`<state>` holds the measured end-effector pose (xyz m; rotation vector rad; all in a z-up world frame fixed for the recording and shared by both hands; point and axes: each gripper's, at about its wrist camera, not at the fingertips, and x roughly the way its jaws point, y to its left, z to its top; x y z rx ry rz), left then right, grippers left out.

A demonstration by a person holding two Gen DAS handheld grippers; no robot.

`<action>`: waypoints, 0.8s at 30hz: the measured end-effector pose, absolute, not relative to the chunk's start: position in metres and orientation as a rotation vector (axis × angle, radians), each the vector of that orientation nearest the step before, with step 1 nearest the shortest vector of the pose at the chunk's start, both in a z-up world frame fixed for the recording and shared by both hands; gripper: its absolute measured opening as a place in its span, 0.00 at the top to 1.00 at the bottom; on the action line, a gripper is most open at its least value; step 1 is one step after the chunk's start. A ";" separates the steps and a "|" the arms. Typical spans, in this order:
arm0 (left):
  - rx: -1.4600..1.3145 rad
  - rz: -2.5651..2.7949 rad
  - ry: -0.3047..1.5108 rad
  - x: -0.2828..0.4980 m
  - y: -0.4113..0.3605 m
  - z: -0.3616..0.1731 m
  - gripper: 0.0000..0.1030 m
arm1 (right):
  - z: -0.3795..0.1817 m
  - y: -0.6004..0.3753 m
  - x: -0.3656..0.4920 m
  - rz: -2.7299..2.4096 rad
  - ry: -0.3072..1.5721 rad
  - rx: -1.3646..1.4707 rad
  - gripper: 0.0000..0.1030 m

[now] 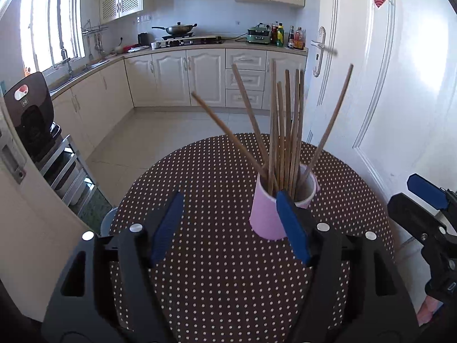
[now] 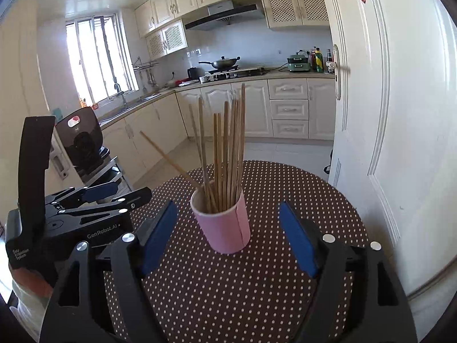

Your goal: Organize utensils

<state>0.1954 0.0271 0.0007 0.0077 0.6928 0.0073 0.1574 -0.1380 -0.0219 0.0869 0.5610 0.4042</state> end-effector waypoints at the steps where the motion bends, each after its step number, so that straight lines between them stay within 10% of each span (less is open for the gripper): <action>1: 0.007 0.008 0.695 0.192 0.027 -0.002 0.33 | -0.024 -0.139 0.154 0.411 0.563 0.093 0.31; 24: -0.009 -0.016 0.587 0.104 0.021 -0.032 0.22 | -0.058 -0.152 0.072 0.320 0.319 0.125 0.19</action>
